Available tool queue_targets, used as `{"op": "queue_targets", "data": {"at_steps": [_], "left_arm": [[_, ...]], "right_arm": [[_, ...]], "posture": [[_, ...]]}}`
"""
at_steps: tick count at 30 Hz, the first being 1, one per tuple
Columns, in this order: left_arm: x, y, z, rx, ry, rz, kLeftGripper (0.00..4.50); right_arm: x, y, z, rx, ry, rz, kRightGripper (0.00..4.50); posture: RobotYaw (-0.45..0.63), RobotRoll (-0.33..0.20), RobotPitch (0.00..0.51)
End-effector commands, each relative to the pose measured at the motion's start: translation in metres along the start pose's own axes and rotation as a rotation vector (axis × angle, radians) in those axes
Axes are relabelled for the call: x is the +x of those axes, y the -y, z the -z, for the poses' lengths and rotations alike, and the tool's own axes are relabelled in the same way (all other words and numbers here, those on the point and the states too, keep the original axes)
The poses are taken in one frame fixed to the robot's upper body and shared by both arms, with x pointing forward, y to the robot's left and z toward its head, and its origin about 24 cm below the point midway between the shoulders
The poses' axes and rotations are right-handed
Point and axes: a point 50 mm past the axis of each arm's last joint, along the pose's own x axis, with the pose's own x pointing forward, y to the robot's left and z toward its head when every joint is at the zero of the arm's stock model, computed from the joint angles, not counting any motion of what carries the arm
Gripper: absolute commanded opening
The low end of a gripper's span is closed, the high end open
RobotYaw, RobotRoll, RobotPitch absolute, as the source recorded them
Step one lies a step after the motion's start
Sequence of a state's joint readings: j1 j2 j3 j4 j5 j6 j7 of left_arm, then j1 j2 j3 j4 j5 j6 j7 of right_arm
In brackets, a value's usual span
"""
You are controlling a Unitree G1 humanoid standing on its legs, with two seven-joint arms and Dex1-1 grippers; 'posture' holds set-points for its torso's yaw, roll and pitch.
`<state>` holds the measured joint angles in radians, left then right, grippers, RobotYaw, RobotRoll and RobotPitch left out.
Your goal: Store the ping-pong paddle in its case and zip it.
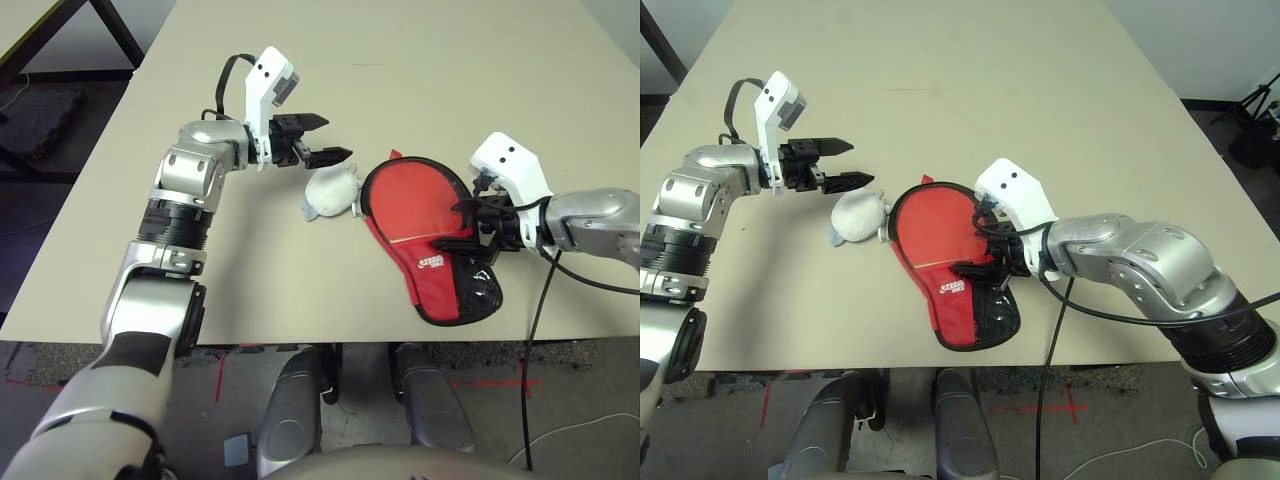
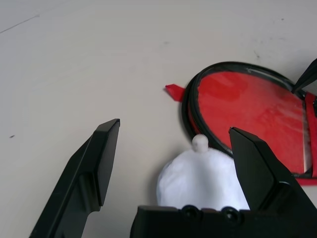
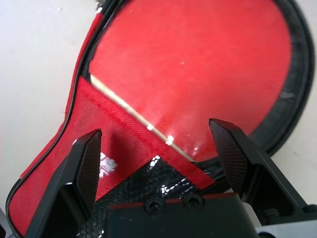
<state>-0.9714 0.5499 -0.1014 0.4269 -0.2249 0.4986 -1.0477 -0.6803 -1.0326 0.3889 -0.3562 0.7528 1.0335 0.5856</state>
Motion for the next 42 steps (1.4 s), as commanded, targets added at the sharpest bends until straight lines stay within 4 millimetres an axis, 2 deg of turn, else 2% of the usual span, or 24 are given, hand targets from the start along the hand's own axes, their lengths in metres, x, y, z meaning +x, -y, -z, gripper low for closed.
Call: {"op": "queue_targets", "data": {"at_steps": [1, 13, 24, 33, 42], "left_arm": [[-0.006, 0.000, -0.004, 0.030, -0.030, 0.005, 4.50], [-0.009, 0.010, -0.007, 0.017, -0.064, 0.066, 4.50], [-0.016, 0.020, 0.015, 0.004, -0.252, 0.140, 4.50], [-0.005, 0.019, 0.038, 0.042, -0.359, 0.151, 4.50], [0.014, 0.018, 0.049, 0.072, -0.373, 0.166, 4.50]], "right_arm": [[0.010, -0.007, 0.008, -0.039, -0.056, -0.043, 4.46], [0.031, -0.007, 0.022, -0.065, -0.122, -0.061, 4.46], [0.036, -0.004, 0.028, -0.034, -0.150, -0.061, 4.46], [0.038, -0.005, 0.021, -0.042, -0.129, -0.061, 4.46], [0.040, -0.005, 0.016, -0.046, -0.117, -0.061, 4.46]], "posture": [[-0.08, 0.000, 0.219], [-0.08, 0.000, 0.218], [-0.08, 0.000, 0.222], [-0.09, 0.000, 0.226], [-0.09, 0.000, 0.228]]}}
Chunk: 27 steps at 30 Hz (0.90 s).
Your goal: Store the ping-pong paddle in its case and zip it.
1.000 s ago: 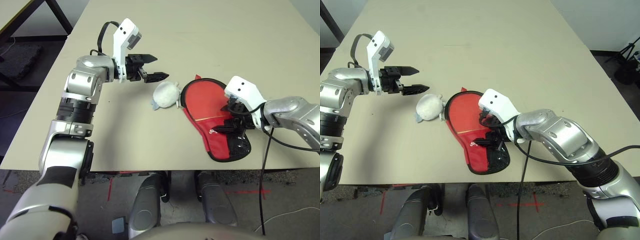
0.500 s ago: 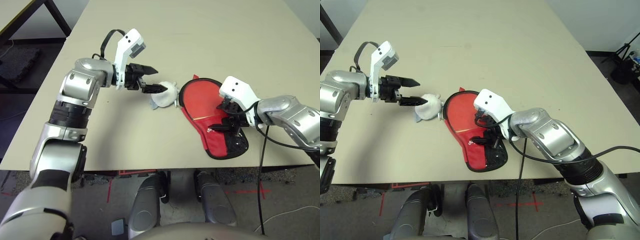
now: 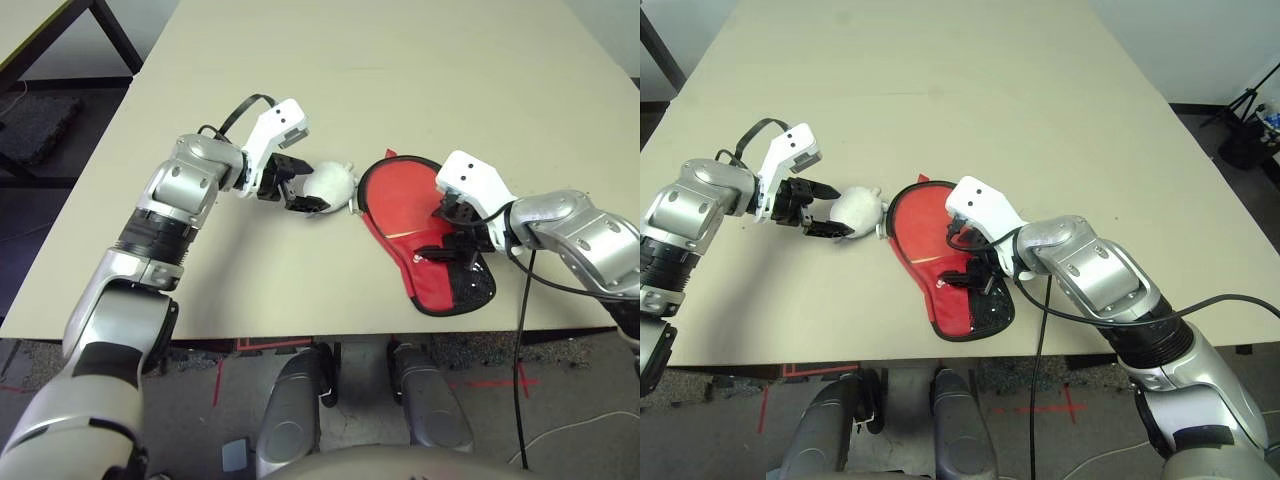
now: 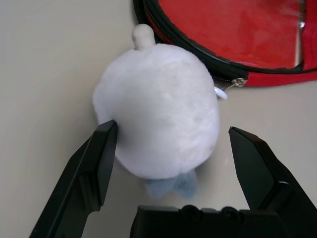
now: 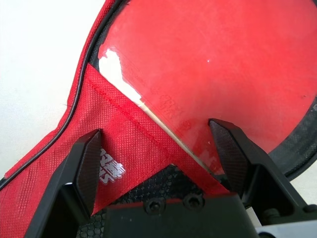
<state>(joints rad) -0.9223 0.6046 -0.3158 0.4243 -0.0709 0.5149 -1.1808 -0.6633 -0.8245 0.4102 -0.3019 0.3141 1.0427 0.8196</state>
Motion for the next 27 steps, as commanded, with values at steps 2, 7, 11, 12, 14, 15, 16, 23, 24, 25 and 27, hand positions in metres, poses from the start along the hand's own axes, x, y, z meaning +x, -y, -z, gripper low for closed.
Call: {"op": "queue_targets", "data": {"at_steps": [2, 7, 11, 12, 14, 15, 16, 23, 24, 25, 27], "left_arm": [[0.014, 0.001, 0.004, 0.028, -0.030, 0.034, 4.50], [0.022, 0.002, 0.001, 0.030, -0.021, 0.069, 4.10], [0.022, 0.002, 0.000, 0.026, -0.016, 0.087, 2.98], [0.022, 0.002, 0.000, 0.026, -0.013, 0.089, 2.63], [0.020, 0.000, -0.003, 0.030, -0.002, 0.092, 1.99], [0.019, -0.001, -0.006, 0.035, 0.004, 0.091, 1.66], [0.019, -0.002, -0.007, 0.038, 0.007, 0.091, 1.33], [0.012, -0.022, -0.023, 0.074, 0.038, -0.016, 0.16], [0.012, -0.024, -0.024, 0.080, 0.038, -0.029, 0.16], [0.014, -0.027, -0.027, 0.087, 0.054, -0.060, 0.16], [0.018, -0.033, -0.034, 0.111, 0.083, -0.123, 0.16]], "right_arm": [[0.013, -0.006, 0.013, 0.045, -0.061, -0.050, 4.46], [0.014, -0.006, 0.013, 0.042, -0.063, -0.049, 4.50], [0.014, -0.007, 0.014, 0.042, -0.067, -0.051, 4.50], [0.014, -0.007, 0.014, 0.043, -0.068, -0.051, 4.50], [0.014, -0.008, 0.015, 0.043, -0.071, -0.052, 4.50], [0.014, -0.008, 0.016, 0.044, -0.073, -0.053, 4.50], [0.014, -0.008, 0.016, 0.044, -0.073, -0.052, 4.50], [0.014, -0.009, 0.019, 0.043, -0.084, -0.055, 4.50], [0.014, -0.009, 0.020, 0.042, -0.086, -0.055, 4.50], [0.014, -0.009, 0.020, 0.042, -0.087, -0.055, 4.50], [0.014, -0.010, 0.021, 0.042, -0.090, -0.056, 4.50]], "posture": [[-0.09, 0.000, 0.228], [-0.10, 0.000, 0.230], [-0.10, 0.000, 0.231], [-0.10, 0.000, 0.231], [-0.10, 0.000, 0.231], [-0.10, 0.000, 0.231], [-0.10, 0.000, 0.231], [-0.09, 0.000, 0.233], [-0.09, 0.000, 0.233], [-0.09, 0.000, 0.233], [-0.09, 0.000, 0.233]]}}
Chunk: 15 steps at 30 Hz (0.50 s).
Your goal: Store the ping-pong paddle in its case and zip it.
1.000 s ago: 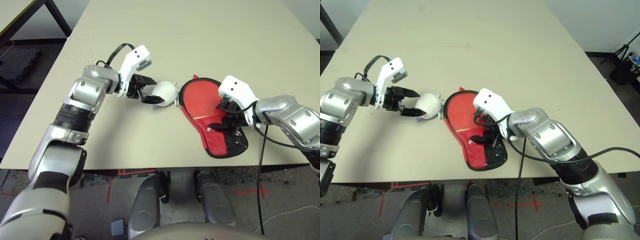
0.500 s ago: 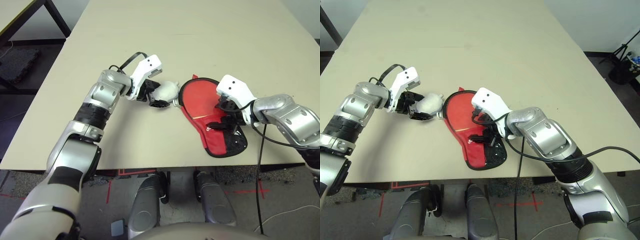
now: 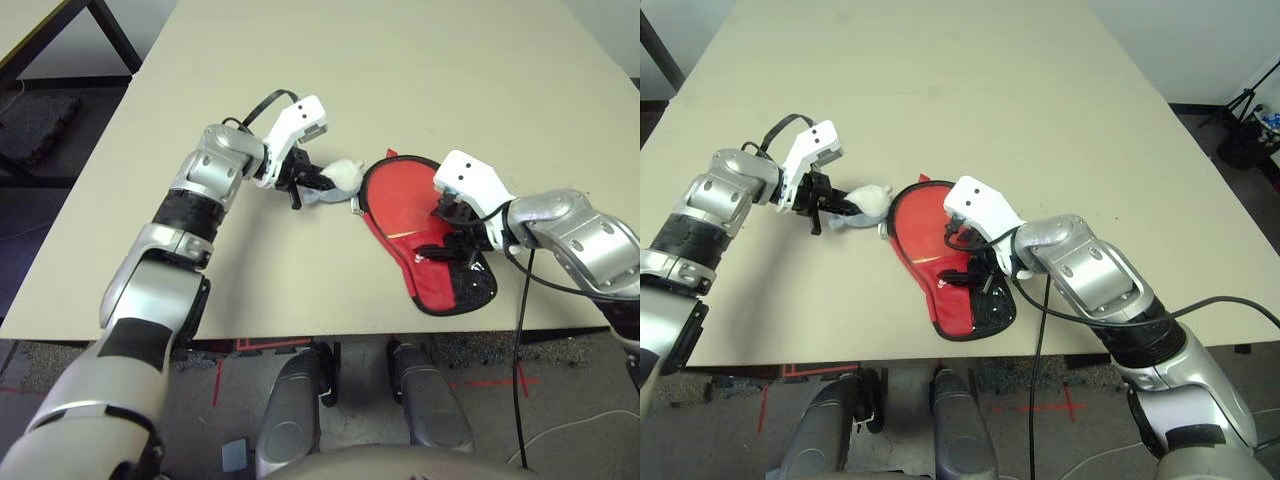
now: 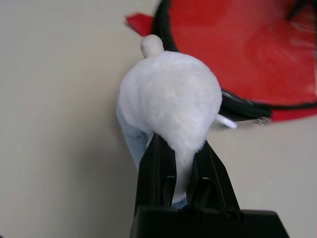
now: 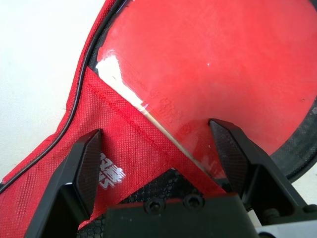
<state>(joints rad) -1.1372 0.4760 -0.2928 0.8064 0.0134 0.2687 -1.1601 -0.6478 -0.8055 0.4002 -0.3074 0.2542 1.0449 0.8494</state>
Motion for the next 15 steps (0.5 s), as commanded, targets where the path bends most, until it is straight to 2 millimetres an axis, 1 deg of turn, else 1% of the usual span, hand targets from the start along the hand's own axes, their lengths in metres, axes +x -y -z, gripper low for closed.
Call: {"op": "queue_targets", "data": {"at_steps": [1, 7, 11, 14, 15], "left_arm": [[0.007, -0.009, -0.007, 0.040, 0.034, -0.106, 0.16], [0.028, -0.016, -0.029, 0.102, 0.072, -0.255, 0.16], [0.044, -0.014, -0.044, 0.099, 0.085, -0.336, 0.16], [0.056, -0.011, -0.066, 0.110, 0.138, -0.452, 0.16], [0.058, -0.010, -0.070, 0.112, 0.145, -0.473, 0.16]], "right_arm": [[0.013, -0.010, 0.019, 0.051, -0.083, -0.066, 4.50], [0.016, -0.014, 0.021, 0.053, -0.088, -0.080, 4.50], [0.019, -0.017, 0.020, 0.054, -0.086, -0.091, 4.50], [0.021, -0.020, 0.021, 0.053, -0.087, -0.101, 4.50], [0.022, -0.020, 0.021, 0.054, -0.087, -0.103, 4.50]], "posture": [[-0.09, 0.000, 0.234], [-0.09, 0.000, 0.239], [-0.10, 0.000, 0.244], [-0.12, 0.000, 0.245], [-0.12, 0.000, 0.246]]}}
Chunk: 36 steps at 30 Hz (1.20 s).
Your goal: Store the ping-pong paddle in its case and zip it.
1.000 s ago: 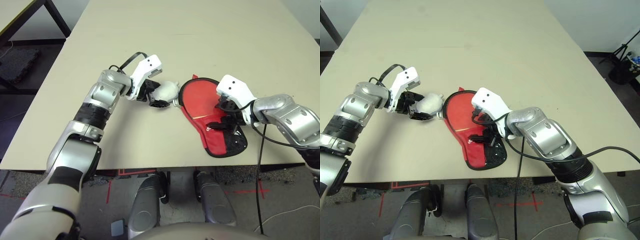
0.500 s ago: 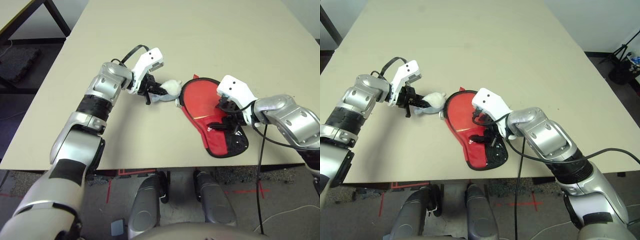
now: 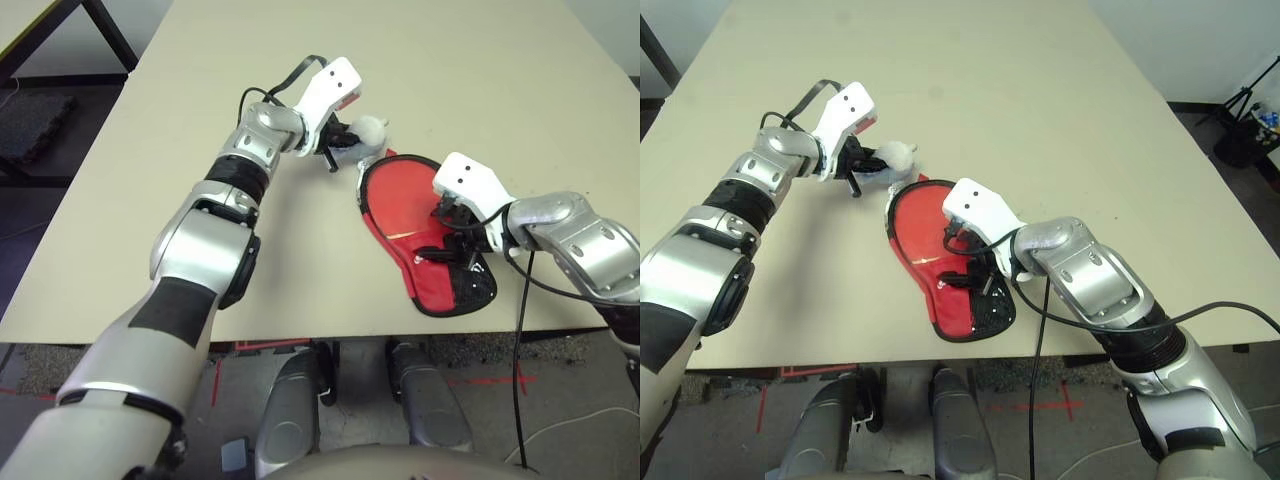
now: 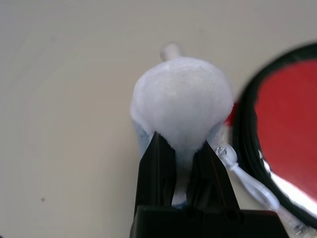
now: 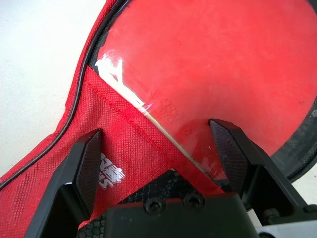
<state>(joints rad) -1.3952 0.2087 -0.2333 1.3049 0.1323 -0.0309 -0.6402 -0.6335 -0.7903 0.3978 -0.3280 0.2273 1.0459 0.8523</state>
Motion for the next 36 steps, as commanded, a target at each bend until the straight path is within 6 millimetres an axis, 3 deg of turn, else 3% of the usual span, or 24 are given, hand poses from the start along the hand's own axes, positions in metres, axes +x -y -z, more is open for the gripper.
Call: {"op": "queue_targets", "data": {"at_steps": [1, 10, 19, 23, 36], "left_arm": [[0.008, 0.002, -0.021, 0.031, 0.041, -0.104, 0.16], [0.030, 0.032, -0.058, 0.022, 0.140, -0.124, 0.16], [0.048, 0.077, -0.082, -0.021, 0.212, 0.011, 0.16], [0.055, 0.100, -0.085, -0.089, 0.236, 0.100, 0.16], [0.059, 0.121, -0.083, -0.232, 0.256, 0.210, 0.16]], "right_arm": [[0.020, -0.018, 0.022, 0.067, -0.093, -0.107, 4.50], [0.024, -0.025, 0.022, 0.072, -0.090, -0.120, 4.50], [0.026, -0.030, 0.019, 0.081, -0.083, -0.121, 4.50], [0.025, -0.030, 0.020, 0.093, -0.082, -0.112, 4.50], [0.026, -0.029, 0.019, 0.091, -0.080, -0.114, 4.50]], "posture": [[-0.12, 0.000, 0.248], [-0.19, 0.000, 0.255], [-0.24, 0.000, 0.263], [-0.25, 0.000, 0.272], [-0.23, 0.000, 0.277]]}}
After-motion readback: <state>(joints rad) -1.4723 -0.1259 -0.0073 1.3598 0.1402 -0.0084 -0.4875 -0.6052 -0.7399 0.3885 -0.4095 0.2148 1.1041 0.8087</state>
